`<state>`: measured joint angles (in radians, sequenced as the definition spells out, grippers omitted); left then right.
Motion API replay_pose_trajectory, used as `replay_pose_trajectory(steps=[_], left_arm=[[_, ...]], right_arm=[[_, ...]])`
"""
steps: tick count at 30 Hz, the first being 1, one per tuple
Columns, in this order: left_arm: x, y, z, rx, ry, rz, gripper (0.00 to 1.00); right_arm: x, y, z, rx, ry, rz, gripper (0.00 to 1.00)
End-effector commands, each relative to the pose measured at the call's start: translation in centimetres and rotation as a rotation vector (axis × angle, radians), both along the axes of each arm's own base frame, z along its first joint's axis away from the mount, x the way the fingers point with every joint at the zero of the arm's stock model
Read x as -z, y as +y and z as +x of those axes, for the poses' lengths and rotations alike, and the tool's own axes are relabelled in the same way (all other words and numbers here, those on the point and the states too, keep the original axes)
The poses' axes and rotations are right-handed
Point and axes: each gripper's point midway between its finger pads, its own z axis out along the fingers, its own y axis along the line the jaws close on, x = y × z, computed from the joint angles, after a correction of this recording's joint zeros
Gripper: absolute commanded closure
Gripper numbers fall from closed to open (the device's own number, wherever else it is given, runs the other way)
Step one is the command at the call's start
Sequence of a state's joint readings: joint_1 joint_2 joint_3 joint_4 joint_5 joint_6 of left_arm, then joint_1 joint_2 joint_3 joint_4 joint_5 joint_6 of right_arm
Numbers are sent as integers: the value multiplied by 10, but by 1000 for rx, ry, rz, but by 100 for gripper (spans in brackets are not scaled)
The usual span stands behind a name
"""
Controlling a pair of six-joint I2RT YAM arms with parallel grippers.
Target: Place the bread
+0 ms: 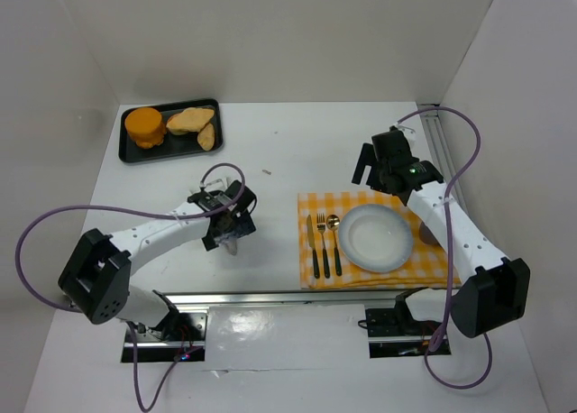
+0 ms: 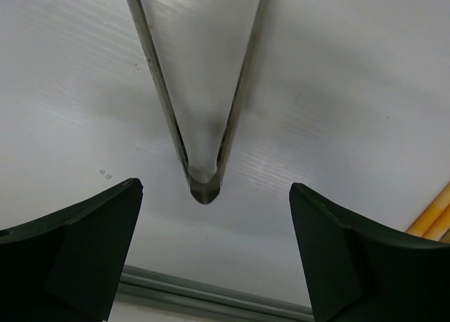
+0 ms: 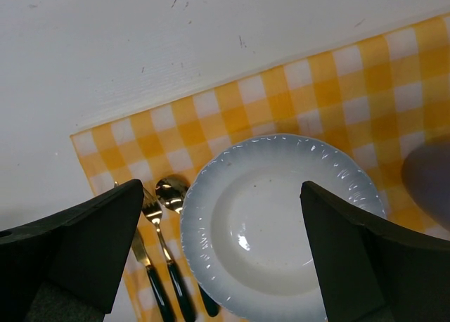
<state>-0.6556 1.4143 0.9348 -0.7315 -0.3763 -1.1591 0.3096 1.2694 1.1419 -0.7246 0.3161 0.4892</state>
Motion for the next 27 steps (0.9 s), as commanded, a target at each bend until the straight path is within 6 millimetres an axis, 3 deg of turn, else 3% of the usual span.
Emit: replay_pose_trajectory(steps=[1, 6, 8, 16, 19, 22, 24, 25, 27], left_arm=[[5, 4, 22, -66, -51, -48, 1], [26, 22, 36, -71, -8, -12, 1], [35, 20, 46, -54, 19, -16, 1], [42, 24, 81, -55, 15, 1, 1], [46, 30, 89, -55, 29, 7, 17], [40, 29, 95, -38, 19, -3, 42], [38, 34, 97, -35, 18, 12, 55], [28, 36, 102, -26, -6, 25, 68], [12, 39, 103, -12, -20, 43, 77]], right_arm=[[-20, 5, 10, -14, -83, 30, 0], [-17, 5, 11, -14, -75, 27, 0], [-18, 6, 14, -14, -73, 26, 0], [-15, 13, 23, -21, -70, 47, 0], [-9, 14, 27, -21, -58, 43, 0], [1, 13, 29, -7, -23, 30, 0], [-5, 15, 34, -7, -36, 34, 0], [-2, 15, 35, -7, -27, 32, 0], [-11, 16, 39, -13, -50, 33, 0]])
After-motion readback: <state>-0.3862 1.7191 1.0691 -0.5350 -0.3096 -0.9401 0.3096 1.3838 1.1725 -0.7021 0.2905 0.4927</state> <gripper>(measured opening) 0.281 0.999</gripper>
